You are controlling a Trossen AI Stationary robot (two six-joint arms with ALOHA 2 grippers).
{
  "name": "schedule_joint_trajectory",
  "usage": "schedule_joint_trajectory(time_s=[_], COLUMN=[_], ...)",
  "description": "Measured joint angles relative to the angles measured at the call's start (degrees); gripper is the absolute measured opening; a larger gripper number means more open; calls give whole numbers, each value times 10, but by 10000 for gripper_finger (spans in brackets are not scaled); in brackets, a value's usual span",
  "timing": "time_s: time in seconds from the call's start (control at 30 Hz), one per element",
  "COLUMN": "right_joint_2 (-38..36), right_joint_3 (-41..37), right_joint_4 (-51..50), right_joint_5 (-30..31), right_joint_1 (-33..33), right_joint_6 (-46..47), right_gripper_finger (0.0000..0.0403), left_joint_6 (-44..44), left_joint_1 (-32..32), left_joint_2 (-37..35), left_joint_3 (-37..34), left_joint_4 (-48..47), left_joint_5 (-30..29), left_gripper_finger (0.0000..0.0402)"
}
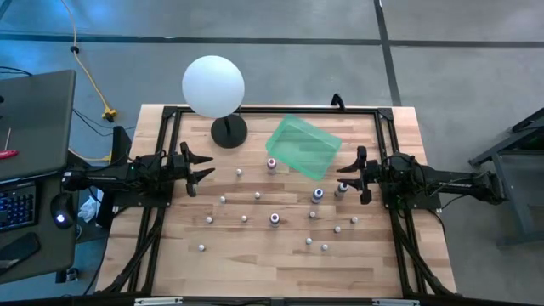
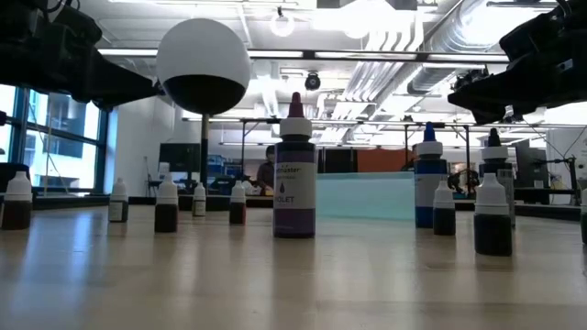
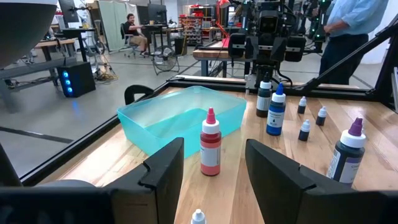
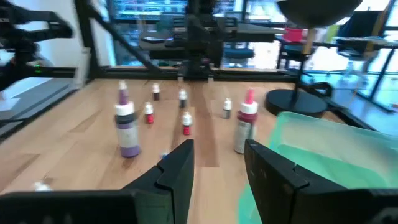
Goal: Pick & Place food coloring
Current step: Put the large black food coloring bottle into the green bin
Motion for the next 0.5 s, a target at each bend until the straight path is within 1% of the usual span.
schedule_joint_trajectory(time_s=[0.17,0.33,0.5], right_joint_2=[0,0,0], right_joint_3=[0,0,0], right_joint_4=[0,0,7], right_joint_5=[53,65,66], right_joint_1=[0,0,0], right_joint_6=[-9,-9,-9], right_gripper_finger=[134,134,134], left_joint_6=[0,0,0], left_joint_1=[0,0,0], left_joint_2=[0,0,0], left_joint_3=[0,0,0], left_joint_4=[0,0,0], left_joint_5=[0,0,0], left_gripper_finger=[170,170,170])
